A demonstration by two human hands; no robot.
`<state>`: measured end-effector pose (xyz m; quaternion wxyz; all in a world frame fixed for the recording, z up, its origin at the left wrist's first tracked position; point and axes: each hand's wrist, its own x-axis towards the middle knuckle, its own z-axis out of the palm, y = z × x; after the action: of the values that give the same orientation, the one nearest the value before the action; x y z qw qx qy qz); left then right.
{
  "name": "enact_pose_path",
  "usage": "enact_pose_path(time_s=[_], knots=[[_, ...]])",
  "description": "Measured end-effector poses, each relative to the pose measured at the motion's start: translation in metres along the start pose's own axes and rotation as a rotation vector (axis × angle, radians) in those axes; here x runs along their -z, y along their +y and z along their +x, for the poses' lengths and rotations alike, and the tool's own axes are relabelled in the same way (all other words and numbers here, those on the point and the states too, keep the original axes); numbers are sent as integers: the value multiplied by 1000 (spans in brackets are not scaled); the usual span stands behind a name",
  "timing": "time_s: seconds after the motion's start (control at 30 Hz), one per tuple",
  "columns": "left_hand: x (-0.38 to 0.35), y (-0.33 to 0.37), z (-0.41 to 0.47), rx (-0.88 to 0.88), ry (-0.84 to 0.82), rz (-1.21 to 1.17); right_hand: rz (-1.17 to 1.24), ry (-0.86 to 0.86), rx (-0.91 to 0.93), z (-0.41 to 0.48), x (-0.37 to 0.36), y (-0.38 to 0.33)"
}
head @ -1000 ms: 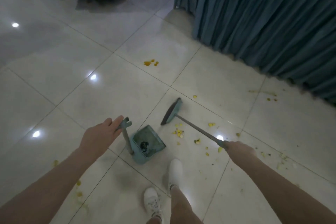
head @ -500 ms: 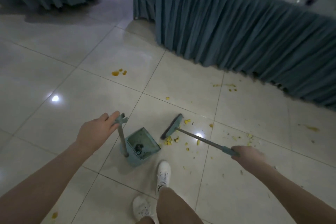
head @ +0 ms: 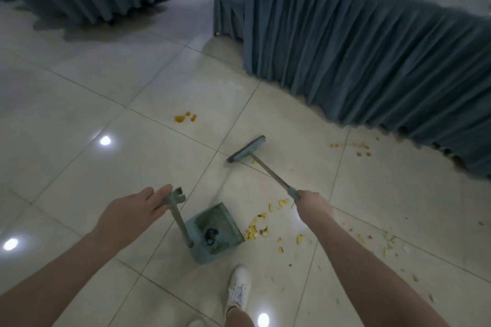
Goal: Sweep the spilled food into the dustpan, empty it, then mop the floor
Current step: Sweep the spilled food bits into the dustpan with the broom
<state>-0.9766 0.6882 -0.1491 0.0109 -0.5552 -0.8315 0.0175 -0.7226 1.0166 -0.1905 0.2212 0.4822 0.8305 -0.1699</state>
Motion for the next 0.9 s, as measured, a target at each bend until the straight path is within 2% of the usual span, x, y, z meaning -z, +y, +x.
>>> enact_pose_path(time_s=[0.17, 0.4, 0.7, 0.9], knots=[[-10, 5, 10, -15, 51, 15, -82, -37, -25, 27, -7, -21], [-9, 19, 7, -96, -8, 18, -85, -82, -137, -14, -19, 34], [7, 55, -32, -143, 42, -39, -92, -167, -317, -158, -89, 139], [10, 73, -71, -224, 88, -84, -122, -214, -291, -248, -115, 193]])
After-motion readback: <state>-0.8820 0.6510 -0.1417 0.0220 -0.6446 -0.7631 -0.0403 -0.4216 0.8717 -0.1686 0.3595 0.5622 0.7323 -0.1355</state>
